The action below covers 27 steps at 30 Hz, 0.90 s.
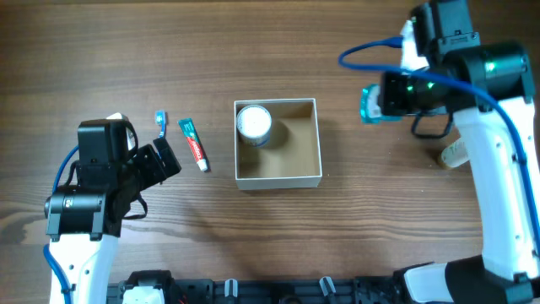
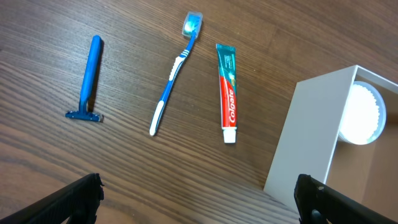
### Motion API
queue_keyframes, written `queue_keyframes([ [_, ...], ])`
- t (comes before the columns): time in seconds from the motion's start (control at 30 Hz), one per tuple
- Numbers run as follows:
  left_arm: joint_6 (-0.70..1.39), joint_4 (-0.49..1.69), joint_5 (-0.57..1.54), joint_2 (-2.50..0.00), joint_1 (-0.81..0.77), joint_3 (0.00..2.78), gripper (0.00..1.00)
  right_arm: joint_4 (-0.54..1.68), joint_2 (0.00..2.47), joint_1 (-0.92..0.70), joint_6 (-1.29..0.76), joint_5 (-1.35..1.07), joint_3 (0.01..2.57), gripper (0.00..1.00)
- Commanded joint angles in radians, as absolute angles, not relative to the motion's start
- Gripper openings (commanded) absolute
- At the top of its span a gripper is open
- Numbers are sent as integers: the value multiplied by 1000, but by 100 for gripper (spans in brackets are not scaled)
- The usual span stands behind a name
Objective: Pack container
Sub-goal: 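Carry the bottle into the box beside the tub and release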
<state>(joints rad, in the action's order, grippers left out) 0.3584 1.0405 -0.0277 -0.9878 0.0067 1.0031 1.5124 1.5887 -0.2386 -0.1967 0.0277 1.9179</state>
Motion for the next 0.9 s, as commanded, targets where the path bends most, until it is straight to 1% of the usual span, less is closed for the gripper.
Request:
queue_keyframes([
  [0.0,375,1037,-15,-989,2,1022,100,1475,1585,-376,-242,29,1989,4],
  [0.03,375,1037,-15,-989,2,1022,100,1456,1599,-424,-265,30,1989,4],
  [0.1,375,1037,-15,-989,2,1022,100,1435,1631,-471,-284,29,1989,4],
  [0.37,375,1037,-15,-990,2,1022,100,1388,1857,-574,-344,22,1989,4],
  [0.63,375,1037,-15,-990,2,1022,100,1326,2039,-577,-372,21,1988,4],
  [0.87,375,1038,-15,-990,2,1022,100,1293,2078,-577,-393,22,1988,5],
])
